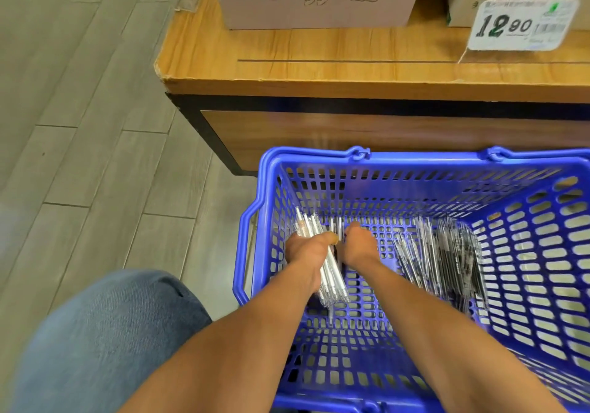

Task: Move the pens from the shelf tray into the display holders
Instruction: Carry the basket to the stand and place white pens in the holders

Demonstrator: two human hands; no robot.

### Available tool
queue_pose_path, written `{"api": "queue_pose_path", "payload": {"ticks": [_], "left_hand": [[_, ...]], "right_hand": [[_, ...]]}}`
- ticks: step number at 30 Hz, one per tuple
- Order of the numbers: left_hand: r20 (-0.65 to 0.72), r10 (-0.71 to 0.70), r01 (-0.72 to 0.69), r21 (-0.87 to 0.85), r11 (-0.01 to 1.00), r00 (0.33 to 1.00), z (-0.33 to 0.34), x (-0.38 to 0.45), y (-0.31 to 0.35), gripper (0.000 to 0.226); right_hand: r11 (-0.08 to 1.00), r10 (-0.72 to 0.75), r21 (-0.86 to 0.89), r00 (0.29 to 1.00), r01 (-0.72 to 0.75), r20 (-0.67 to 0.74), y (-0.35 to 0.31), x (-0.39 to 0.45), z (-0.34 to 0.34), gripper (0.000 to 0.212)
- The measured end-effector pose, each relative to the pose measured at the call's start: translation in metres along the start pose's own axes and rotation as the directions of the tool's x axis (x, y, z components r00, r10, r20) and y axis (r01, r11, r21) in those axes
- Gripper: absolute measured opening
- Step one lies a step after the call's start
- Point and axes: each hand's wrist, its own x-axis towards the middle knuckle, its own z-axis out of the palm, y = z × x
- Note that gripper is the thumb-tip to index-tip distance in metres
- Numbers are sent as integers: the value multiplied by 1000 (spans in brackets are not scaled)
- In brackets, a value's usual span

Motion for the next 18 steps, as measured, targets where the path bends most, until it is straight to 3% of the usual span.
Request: {"api": "queue_pose_path", "payload": {"ticks": [4,7,10,13,18], "left_hand": [[-8,12,-12,1,1000,1000,-1,2,-1,100],[-9,18,-18,21,1000,1000,1,1,-1,100],[-6,19,-19,31,999,1000,2,2,-1,101],[1,19,-19,44,999,1000,2,-2,0,100],[53,-30,27,48,998,998,-11,-27,11,105]], "right_hand": [[930,-14,-367,1000,3,-28,-3,-1,8,54],[906,-15,-423,1000,6,-19,4,0,5,49],[937,9,-350,1000,-7,5,13,2,-4,45],[985,-11,-170,999,19,52,21,-3,-22,27],[994,-87,79,984,75,156,26,-35,-70,41]]}}
